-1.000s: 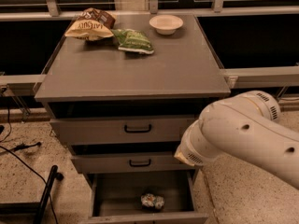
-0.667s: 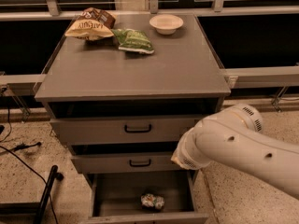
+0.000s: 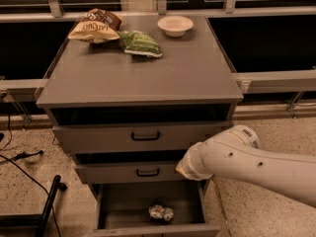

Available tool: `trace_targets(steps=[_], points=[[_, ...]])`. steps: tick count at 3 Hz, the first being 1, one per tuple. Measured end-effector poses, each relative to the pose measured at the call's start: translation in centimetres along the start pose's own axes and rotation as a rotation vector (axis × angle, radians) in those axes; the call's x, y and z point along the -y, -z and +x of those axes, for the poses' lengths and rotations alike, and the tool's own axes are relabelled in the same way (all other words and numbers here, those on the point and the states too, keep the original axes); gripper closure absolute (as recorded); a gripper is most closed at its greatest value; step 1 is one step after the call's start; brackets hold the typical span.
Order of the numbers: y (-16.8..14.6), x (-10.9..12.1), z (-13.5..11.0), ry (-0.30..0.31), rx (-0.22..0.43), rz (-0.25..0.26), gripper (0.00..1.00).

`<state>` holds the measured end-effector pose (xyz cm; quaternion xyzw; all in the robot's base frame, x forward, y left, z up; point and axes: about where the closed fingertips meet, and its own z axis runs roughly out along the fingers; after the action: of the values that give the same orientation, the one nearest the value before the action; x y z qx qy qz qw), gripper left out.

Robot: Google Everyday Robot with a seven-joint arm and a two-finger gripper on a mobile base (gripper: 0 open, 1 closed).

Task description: Pick 7up can from bottom drawer and place on counter

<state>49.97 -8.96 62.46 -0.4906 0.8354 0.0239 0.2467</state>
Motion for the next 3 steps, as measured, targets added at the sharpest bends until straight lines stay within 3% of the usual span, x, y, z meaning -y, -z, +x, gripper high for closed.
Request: trace_targets(steps=[1, 2, 3], points=[[-3.7, 0.7, 1.6, -0.064, 0.024, -0.028, 1.0], [-8.3, 0.6, 4.6, -0.188, 0.067, -0.121, 1.0], [-10.6, -0.2, 7.7, -0.287, 0.082, -0.19, 1.0]])
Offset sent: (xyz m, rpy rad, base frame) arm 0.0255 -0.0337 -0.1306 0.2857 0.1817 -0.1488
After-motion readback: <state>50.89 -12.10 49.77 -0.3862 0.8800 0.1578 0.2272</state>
